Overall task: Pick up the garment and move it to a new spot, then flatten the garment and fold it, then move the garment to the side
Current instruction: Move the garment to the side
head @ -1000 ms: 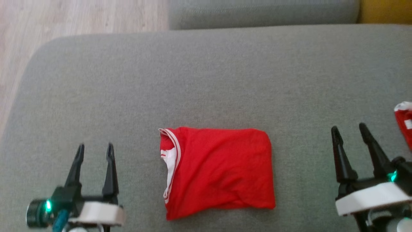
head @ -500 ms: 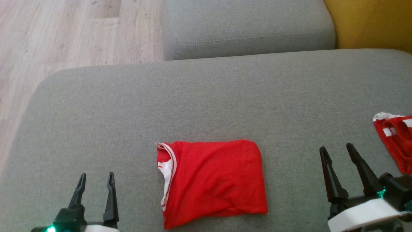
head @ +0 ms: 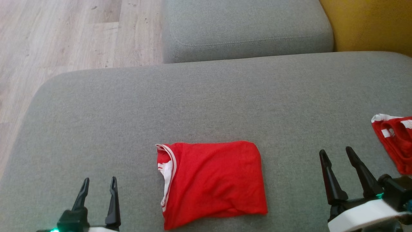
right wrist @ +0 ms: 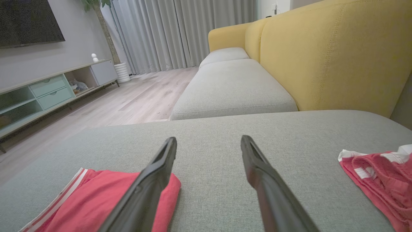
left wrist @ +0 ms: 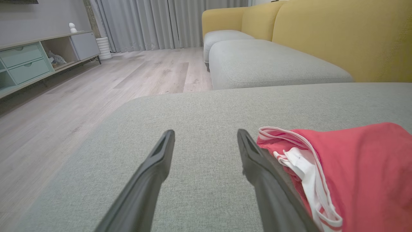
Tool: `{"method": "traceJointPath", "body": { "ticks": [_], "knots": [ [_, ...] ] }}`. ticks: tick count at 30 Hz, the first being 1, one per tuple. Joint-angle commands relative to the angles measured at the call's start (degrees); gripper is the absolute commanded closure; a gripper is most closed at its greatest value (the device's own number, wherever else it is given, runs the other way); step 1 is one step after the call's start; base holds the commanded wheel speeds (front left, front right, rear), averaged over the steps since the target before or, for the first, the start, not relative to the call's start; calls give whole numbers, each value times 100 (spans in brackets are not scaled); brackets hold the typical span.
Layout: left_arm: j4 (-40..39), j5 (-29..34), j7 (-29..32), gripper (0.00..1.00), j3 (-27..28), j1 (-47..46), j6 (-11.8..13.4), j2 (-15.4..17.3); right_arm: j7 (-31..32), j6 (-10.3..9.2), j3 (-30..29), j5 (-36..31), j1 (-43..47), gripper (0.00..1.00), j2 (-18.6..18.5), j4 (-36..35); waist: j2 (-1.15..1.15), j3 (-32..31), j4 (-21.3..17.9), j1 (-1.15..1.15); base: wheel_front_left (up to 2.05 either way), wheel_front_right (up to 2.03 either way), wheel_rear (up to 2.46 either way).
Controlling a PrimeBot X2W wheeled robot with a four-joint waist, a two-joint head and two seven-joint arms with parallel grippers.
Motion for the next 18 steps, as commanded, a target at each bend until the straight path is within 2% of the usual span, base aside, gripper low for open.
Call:
{"method": "traceJointPath", "body": {
  "ticks": [1,10,18],
  "knots": [
    [-143,-23,-16,0,225,-305,-5,104,12,-3,88,35,-147,0,-28,-191,0,4,6,0,0,0,0],
    [-177,6,-148,0,210,-480,-41,102,163,-3,31,99,-202,0,-16,19,0,95,119,0,0,0,0],
    [-204,117,-322,0,73,-1057,-227,-17,328,-3,331,415,-611,0,-19,1113,0,522,587,0,0,0,0]
  ]
}}
